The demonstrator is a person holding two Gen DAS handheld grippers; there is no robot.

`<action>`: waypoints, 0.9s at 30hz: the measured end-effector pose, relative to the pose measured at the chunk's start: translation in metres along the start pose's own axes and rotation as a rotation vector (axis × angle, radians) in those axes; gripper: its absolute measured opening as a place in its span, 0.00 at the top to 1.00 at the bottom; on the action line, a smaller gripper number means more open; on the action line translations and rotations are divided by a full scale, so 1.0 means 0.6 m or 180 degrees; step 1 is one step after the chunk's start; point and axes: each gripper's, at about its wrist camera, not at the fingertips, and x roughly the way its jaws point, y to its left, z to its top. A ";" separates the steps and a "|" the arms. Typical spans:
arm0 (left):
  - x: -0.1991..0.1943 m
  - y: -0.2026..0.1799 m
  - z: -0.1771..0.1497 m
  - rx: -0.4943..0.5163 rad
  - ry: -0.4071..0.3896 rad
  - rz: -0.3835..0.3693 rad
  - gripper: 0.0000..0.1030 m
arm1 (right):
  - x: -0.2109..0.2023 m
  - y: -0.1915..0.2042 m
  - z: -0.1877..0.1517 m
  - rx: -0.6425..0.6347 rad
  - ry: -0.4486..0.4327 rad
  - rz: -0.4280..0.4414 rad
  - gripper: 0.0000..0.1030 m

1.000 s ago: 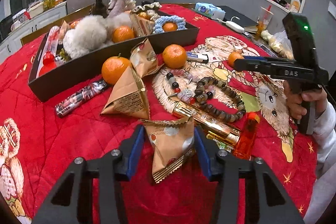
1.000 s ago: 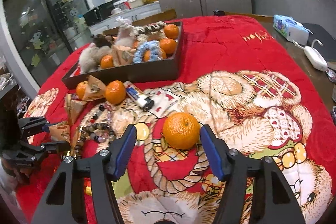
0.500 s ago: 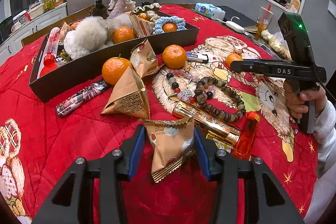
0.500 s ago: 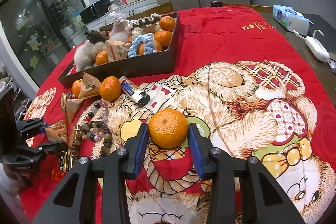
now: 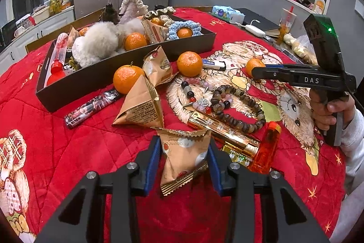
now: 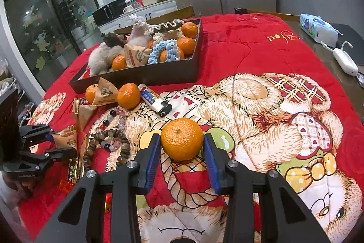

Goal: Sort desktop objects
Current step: 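Close the right tool on the orange and lift it while the left tool holds the packet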

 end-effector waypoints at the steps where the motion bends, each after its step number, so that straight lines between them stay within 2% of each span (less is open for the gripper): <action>1: -0.002 -0.001 0.000 0.0006 -0.0012 0.0001 0.61 | -0.001 -0.001 0.000 0.0005 -0.0005 0.0006 0.65; 20: -0.021 0.001 -0.006 0.0000 -0.0113 0.0008 0.61 | -0.010 0.019 -0.003 -0.0142 -0.0097 0.0024 0.65; 27: -0.034 0.000 -0.008 0.0035 -0.0147 0.0108 0.61 | -0.008 0.037 -0.002 -0.0231 -0.0106 0.0038 0.65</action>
